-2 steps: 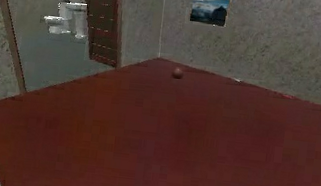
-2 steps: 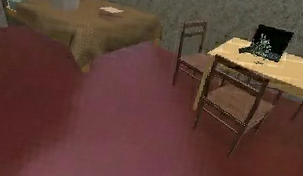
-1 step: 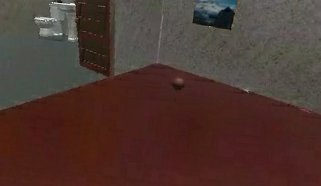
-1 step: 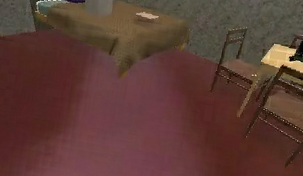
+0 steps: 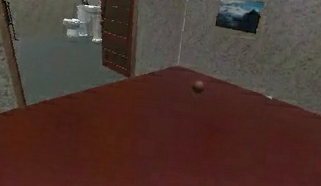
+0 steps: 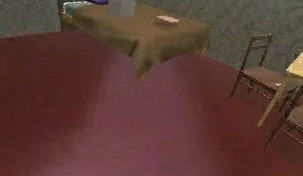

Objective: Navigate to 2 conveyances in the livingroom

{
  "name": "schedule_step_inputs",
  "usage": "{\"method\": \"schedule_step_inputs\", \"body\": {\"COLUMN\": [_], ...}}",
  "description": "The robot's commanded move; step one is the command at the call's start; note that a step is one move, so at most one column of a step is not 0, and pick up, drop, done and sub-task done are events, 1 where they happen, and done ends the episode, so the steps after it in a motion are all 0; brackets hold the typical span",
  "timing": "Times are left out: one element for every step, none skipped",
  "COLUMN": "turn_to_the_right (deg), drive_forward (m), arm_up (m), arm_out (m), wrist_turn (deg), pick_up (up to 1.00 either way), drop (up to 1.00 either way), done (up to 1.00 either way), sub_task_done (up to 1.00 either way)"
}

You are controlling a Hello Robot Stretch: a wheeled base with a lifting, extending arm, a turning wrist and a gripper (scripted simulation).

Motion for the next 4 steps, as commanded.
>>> {"method": "schedule_step_inputs", "body": {"turn_to_the_right": [0.0,-30.0,0.0,0.0], "drive_forward": [0.5,0.0,1.0,1.0], "arm_up": [0.0,0.0,0.0,0.0], "arm_out": [0.0,0.0,0.0,0.0], "wrist_turn": [0.0,0.0,0.0,0.0], "pick_up": [0.0,0.0,0.0,0.0], "drop": [0.0,0.0,0.0,0.0], "done": [0.0,0.0,0.0,0.0], "sub_task_done": [0.0,0.0,0.0,0.0]}}
